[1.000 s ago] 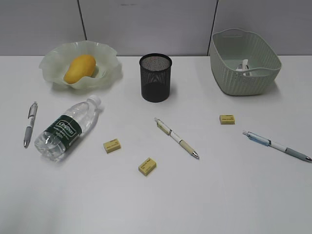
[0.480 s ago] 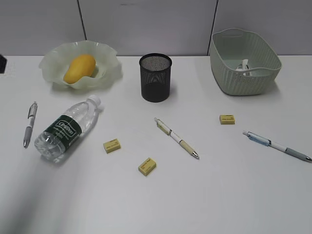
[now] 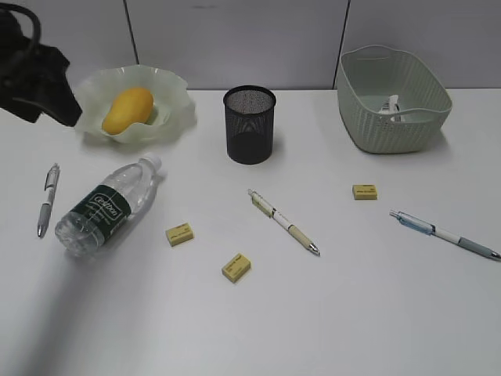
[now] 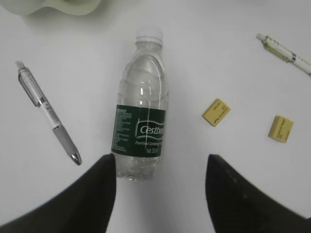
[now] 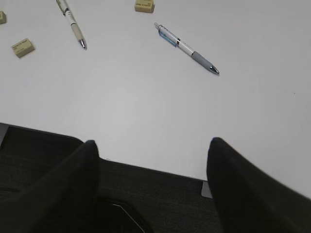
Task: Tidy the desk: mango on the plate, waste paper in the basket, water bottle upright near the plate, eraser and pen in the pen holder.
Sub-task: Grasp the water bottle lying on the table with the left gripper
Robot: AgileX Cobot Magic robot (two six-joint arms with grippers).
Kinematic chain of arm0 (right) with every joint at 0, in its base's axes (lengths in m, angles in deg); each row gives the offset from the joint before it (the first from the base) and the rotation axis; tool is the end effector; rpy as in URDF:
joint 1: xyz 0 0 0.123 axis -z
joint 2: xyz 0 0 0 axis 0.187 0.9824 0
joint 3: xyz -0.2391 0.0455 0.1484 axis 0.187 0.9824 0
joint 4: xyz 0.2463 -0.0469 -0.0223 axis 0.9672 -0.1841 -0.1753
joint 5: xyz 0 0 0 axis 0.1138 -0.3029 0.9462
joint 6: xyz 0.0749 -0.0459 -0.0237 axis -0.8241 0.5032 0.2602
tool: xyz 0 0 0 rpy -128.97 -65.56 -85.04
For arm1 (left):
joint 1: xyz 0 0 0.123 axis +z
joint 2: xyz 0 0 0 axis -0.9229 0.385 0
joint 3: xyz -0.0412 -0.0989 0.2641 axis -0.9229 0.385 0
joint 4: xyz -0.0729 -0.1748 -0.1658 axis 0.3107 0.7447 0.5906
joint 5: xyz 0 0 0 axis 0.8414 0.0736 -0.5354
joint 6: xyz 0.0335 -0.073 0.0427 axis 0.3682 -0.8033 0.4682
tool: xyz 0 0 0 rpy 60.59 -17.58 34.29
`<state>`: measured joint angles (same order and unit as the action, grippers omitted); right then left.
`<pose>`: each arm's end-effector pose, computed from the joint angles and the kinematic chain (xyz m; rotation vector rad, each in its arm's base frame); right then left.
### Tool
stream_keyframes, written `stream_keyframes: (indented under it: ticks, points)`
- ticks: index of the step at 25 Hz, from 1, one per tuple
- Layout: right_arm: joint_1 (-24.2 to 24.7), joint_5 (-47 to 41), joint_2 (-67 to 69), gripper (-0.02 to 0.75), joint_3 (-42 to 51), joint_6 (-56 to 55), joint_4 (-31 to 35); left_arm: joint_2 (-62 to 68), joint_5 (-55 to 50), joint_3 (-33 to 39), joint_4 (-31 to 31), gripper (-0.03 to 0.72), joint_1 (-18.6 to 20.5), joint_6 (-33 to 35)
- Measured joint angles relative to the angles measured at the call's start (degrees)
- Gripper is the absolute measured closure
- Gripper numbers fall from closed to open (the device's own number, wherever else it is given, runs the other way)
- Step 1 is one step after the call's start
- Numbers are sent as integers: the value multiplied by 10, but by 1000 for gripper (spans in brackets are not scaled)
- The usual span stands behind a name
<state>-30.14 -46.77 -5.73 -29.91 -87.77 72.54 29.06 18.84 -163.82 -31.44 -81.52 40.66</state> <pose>0.0265 0.0071 0.3134 -0.2732 2.2943 0.1932 0.3064 -0.0915 0.3048 0.4458 2.7243 -0.2626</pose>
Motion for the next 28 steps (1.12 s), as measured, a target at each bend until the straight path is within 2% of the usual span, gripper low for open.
stream_keyframes:
  ticks: [2, 5, 7, 9, 17, 28]
  points:
    - [0, -2, 0, 195, 0, 0, 0, 27, -9, -14, -12, 223, -15, 0]
    - [0, -6, 0, 195, 0, 0, 1, 64, -29, -37, -21, 156, -31, 0]
    - [0, -8, 0, 195, 0, 0, 2, 90, -49, -55, -31, 103, -35, 0]
    - [0, -8, 0, 195, 0, 0, 5, 119, -76, -77, -38, 81, -36, -1]
    - [0, -17, 0, 195, 0, -1, 8, 213, -101, -146, -42, 74, -36, -20]
    - [0, -18, -2, 195, 0, -8, 8, 275, -101, -153, -66, 74, -36, -22]
